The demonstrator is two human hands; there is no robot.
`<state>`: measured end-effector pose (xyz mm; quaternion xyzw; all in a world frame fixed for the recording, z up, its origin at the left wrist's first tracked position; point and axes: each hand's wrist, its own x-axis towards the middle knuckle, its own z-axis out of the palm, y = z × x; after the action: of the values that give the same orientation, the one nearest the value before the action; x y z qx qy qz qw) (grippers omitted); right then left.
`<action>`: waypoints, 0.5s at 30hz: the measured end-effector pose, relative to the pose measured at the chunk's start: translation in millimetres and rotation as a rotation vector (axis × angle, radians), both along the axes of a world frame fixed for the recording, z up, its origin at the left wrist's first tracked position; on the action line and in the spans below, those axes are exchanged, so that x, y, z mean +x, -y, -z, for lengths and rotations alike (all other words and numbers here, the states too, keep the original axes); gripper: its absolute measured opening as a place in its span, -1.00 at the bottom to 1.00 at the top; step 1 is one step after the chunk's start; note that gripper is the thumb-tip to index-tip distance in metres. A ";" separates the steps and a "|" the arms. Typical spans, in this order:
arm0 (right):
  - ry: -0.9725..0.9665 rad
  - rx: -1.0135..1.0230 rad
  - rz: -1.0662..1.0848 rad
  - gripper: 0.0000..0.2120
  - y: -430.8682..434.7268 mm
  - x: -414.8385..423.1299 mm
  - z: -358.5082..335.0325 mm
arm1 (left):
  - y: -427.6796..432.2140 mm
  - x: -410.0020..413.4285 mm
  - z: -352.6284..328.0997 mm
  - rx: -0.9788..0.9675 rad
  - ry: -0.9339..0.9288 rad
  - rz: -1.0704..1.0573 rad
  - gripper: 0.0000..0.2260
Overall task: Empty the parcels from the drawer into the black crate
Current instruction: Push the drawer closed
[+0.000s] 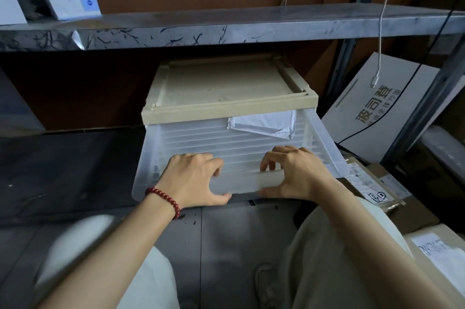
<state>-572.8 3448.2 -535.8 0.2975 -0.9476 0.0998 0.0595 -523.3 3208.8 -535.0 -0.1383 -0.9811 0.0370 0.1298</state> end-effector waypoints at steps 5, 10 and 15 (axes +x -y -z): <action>0.050 0.078 0.003 -0.53 -2.7 6.5 4.7 | -13.0 6.4 7.6 -0.139 0.021 0.006 -0.54; 0.019 0.214 -0.004 -0.49 7.0 8.6 11.7 | -23.9 7.0 17.0 -0.218 0.056 -0.015 -0.54; 0.029 0.201 0.002 -0.51 4.6 7.8 13.4 | -23.3 3.5 17.9 -0.258 0.056 -0.002 -0.54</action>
<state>-565.0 3443.6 -549.2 0.2996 -0.9539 0.0084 0.0159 -519.8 3232.1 -552.9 -0.1540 -0.9716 0.1590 0.0835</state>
